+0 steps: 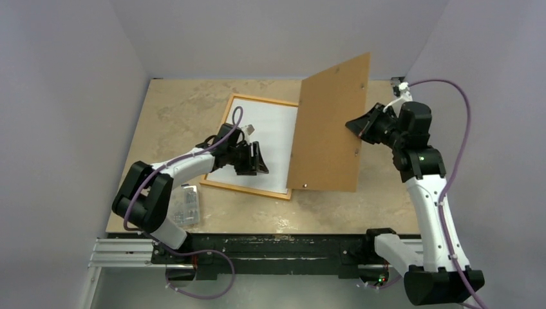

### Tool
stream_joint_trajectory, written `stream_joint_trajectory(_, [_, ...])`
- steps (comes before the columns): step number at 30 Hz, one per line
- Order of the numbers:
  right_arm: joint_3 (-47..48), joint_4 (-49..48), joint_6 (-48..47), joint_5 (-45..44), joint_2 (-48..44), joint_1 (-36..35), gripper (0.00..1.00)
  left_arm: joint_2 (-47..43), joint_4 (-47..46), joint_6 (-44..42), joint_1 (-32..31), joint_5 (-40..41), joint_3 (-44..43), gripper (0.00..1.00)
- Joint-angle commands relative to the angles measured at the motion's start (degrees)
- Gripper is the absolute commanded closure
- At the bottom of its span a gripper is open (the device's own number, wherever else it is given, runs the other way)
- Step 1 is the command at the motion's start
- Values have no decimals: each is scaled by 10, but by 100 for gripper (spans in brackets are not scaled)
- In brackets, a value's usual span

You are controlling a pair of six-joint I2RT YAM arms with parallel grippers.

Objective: Put the photo into the frame

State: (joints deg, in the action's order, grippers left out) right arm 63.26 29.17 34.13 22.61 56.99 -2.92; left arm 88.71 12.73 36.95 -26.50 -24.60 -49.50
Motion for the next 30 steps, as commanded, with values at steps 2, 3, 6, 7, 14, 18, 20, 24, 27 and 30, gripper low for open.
stream_joint_trajectory(2, [98,143,-47,-149,-23,2,100,48,-50,20,-58,-19,-53,46])
stream_joint_trajectory(3, [108,151,-48,-160,-26,2,100,59,-54,25,-68,-20,-60,46])
stream_joint_trajectory(6, [130,171,-49,-189,-31,2,100,93,-70,39,-100,-25,-79,47])
stream_joint_trajectory(7, [135,177,-50,-196,-31,2,100,104,-77,46,-109,-25,-83,47])
stream_joint_trajectory(14, [154,190,-52,-210,-34,1,100,175,-161,101,-174,-41,-94,49])
stream_joint_trajectory(18, [163,193,-52,-211,-35,2,100,192,-179,117,-219,-34,-105,50])
stream_joint_trajectory(20, [166,193,-52,-209,-35,1,100,196,-180,124,-239,-27,-113,50])
stream_joint_trajectory(24, [173,194,-53,-201,-36,1,100,200,-191,143,-274,-18,-114,51])
stream_joint_trajectory(27, [182,195,-57,-193,-36,1,100,189,-208,152,-287,-16,-104,51])
stream_joint_trajectory(30, [199,201,-63,-181,-30,1,100,145,-233,161,-283,-2,-75,48])
